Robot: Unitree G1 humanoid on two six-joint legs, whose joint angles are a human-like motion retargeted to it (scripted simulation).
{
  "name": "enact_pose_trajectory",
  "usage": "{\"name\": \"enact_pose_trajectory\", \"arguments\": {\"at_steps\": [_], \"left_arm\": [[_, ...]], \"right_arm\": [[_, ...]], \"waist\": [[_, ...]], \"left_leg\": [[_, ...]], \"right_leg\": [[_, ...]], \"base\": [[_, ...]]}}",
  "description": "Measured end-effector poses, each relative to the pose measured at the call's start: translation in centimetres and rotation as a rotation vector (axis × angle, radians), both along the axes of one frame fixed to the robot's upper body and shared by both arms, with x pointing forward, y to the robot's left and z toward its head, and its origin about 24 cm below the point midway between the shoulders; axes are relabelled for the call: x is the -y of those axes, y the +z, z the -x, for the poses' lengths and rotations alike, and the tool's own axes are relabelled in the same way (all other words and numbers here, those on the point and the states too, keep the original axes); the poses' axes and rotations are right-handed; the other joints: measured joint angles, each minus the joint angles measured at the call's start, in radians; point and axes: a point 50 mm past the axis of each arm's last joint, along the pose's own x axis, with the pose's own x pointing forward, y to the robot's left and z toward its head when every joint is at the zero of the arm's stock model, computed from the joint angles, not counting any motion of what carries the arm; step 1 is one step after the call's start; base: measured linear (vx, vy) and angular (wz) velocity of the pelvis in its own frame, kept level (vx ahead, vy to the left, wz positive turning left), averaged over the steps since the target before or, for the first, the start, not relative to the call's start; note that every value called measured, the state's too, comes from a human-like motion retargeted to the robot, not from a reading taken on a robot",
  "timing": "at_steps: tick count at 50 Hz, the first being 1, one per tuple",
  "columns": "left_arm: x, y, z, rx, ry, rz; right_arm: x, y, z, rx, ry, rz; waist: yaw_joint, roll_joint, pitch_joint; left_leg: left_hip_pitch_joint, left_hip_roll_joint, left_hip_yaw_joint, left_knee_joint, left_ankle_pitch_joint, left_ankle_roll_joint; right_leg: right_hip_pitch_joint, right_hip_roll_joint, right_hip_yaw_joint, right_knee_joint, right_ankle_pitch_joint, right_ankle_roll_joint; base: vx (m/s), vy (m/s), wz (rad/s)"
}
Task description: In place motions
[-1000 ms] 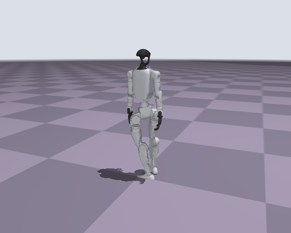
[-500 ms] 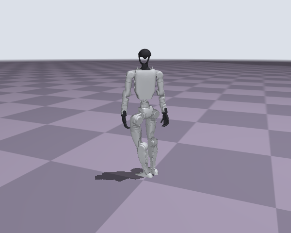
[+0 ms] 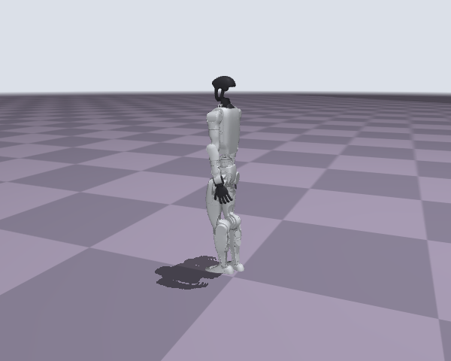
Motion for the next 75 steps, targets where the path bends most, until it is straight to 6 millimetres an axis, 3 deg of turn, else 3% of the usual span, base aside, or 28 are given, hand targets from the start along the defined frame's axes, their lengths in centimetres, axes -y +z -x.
{"name": "enact_pose_trajectory", "arguments": {"at_steps": [5, 11, 23, 33, 40, 46, 51, 57, 65, 70, 75], "left_arm": [[1.5, 0.0, 1.0, -0.012, 0.084, 0.012], [2.0, 0.0, 1.1, -0.02, 0.1, 0.003], [-1.0, 0.1, 0.2, -0.028, -0.098, -0.033], [-1.5, 0.5, 1.9, -0.056, -0.042, -0.035], [-1.2, 0.7, 3.5, -0.065, -0.05, -0.01], [0.0, 0.4, 3.0, -0.039, -0.106, 0.062], [0.3, 0.0, 1.0, 0.013, -0.215, 0.109], [0.3, -0.4, -1.3, 0.062, -0.375, 0.117], [0.5, -0.5, -1.8, 0.062, -0.432, 0.106], [1.4, -0.4, -1.1, 0.055, -0.339, 0.14], [2.2, -0.4, -0.7, 0.055, -0.275, 0.159]], "right_arm": [[-1.4, -0.2, 0.5, -0.017, 0.052, -0.066], [-1.4, -0.3, 1.6, -0.043, 0.101, -0.073], [0.2, -0.2, 2.2, -0.073, -0.038, -0.032], [0.7, 0.1, 0.1, -0.03, 0.012, -0.001], [0.3, 0.3, -1.6, 0.009, -0.008, -0.013], [1.7, 0.6, -1.8, 0.004, -0.055, 0.057], [3.2, 0.7, -0.2, -0.041, -0.179, 0.137], [4.6, 0.8, 4.3, -0.169, -0.401, 0.213], [3.8, 0.9, 9.4, -0.308, -0.557, 0.194], [3.2, 0.8, 9.9, -0.32, -0.561, 0.158], [3.2, 0.5, 8.0, -0.276, -0.492, 0.131]], "waist": [[-0.118, 0.009, -0.014], [-0.146, 0.015, -0.016], [-0.002, 0.024, -0.015], [-0.226, 0.071, -0.026], [-0.439, 0.112, 0.026], [-0.597, 0.158, 0.062], [-0.703, 0.207, 0.081], [-0.77, 0.245, 0.084], [-0.816, 0.275, 0.104], [-0.819, 0.289, 0.115], [-0.807, 0.312, 0.122]], "left_leg": [[0.028, -0.028, -0.125, -0.025, 0.006, 0.008], [0.038, -0.029, -0.126, -0.031, 0.006, 0.012], [0.024, 0.061, 0.234, -0.014, -0.04, 0.005], [0.078, 0.137, 0.37, -0.029, -0.116, -0.038], [0.14, 0.202, 0.599, -0.034, -0.171, -0.083], [0.164, 0.233, 0.779, -0.04, -0.206, -0.123], [0.159, 0.243, 0.856, -0.044, -0.227, -0.147], [0.146, 0.253, 0.912, -0.037, -0.24, -0.168], [0.128, 0.269, 0.936, -0.032, -0.244, -0.177], [0.117, 0.276, 0.935, -0.027, -0.247, -0.178], [0.107, 0.29, 0.926, -0.012, -0.252, -0.18]], "right_leg": [[0.014, -0.008, -0.13, -0.009, -0.013, 0.009], [0.019, -0.003, -0.136, -0.017, -0.01, 0.008], [-0.057, 0.061, 0.234, 0.001, 0.053, -0.022], [-0.158, 0.114, 0.413, 0.056, 0.106, -0.003], [-0.198, 0.231, 0.65, 0.057, 0.174, 0.013], [-0.241, 0.299, 0.774, 0.051, 0.212, 0.062], [-0.277, 0.319, 0.776, 0.042, 0.207, 0.121], [-0.312, 0.335, 0.785, 0.042, 0.193, 0.173], [-0.334, 0.351, 0.788, 0.045, 0.181, 0.188], [-0.342, 0.355, 0.787, 0.046, 0.177, 0.178], [-0.345, 0.363, 0.794, 0.05, 0.188, 0.121]], "base": [[-0.01, -0.03, 1.24], [-0.02, -0.03, 0.02], [-0.05, -0.1, -1.59], [-0.18, -0.2, -1.31], [-0.38, -0.09, -1.82], [-0.31, 0.06, -1.82], [-0.16, 0.11, -1.44], [-0.08, 0.06, -0.82], [-0.04, 0.02, -0.21], [0.0, 0.0, 0.0], [0.04, 0.03, 0.16]]}}
